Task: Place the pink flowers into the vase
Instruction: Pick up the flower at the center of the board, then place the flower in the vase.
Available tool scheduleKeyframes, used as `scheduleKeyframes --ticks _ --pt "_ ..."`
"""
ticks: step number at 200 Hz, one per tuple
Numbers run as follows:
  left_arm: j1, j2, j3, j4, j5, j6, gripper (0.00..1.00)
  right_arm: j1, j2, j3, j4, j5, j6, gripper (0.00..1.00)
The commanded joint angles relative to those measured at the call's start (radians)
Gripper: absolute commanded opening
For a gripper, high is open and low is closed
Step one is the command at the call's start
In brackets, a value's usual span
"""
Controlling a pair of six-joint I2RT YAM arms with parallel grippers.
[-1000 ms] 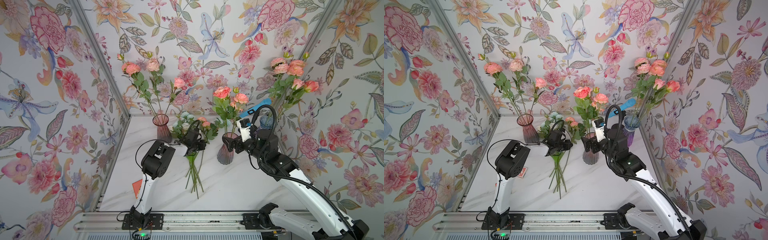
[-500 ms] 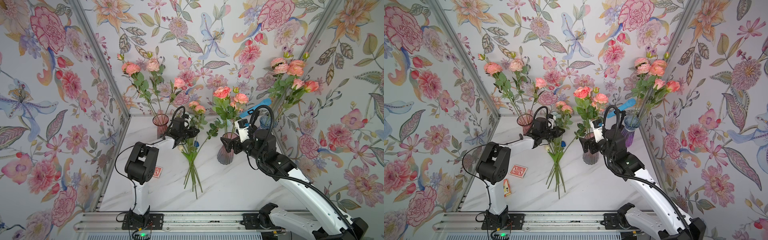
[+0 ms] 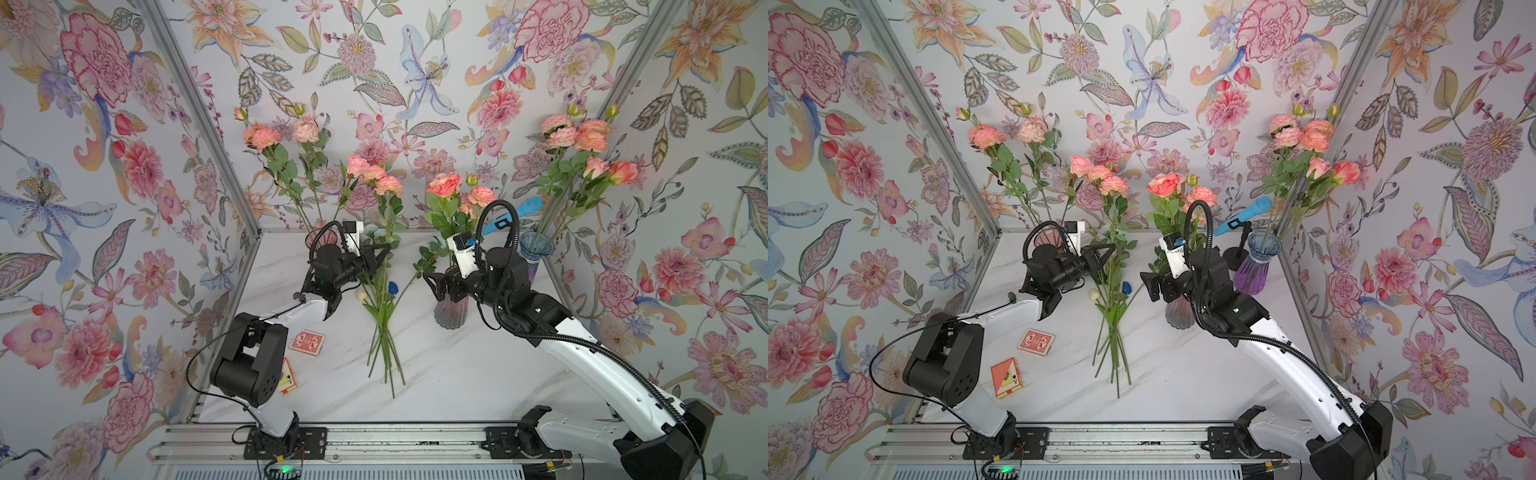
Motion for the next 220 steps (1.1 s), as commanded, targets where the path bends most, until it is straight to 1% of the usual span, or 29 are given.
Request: scheduleKeyframes --ticks 1,28,63,89,110,125,154,200,220 --pt "0.0 -0.094 -0.075 0.251 -0.034 -0.024 0.0 0.04 0.037 0.049 0.012 -0.017 0.023 0.99" --pt "-0.003 -0.165 -0.126 0.318 -0.074 -0.045 0.0 0.087 0.097 0.092 0.013 -0.009 0.023 0.99" --pt "-0.025 -0.196 -0.139 0.348 -0.089 -0.072 0.0 0.136 0.176 0.157 0.017 -0.009 0.017 1.0" --pt "-0.042 -0.197 -0.139 0.359 -0.089 -0.078 0.0 0.153 0.204 0.187 0.03 -0.019 0.027 0.97" --pt "-0.05 -0.191 -0.14 0.386 -0.085 -0.099 0.0 0.159 0.216 0.201 0.052 -0.043 0.047 0.93" --pt "-0.055 -0.188 -0.139 0.395 -0.087 -0.105 0.0 0.162 0.228 0.215 0.059 -0.039 0.048 0.9" --pt "-0.059 -0.191 -0.136 0.406 -0.092 -0.11 0.0 0.167 0.257 0.235 0.059 -0.037 0.052 0.81" --pt "-0.062 -0.186 -0.141 0.43 -0.097 -0.132 0.0 0.182 0.294 0.271 0.058 -0.042 0.052 0.75" --pt "-0.068 -0.186 -0.142 0.435 -0.1 -0.135 0.0 0.183 0.314 0.284 0.059 -0.039 0.052 0.68"
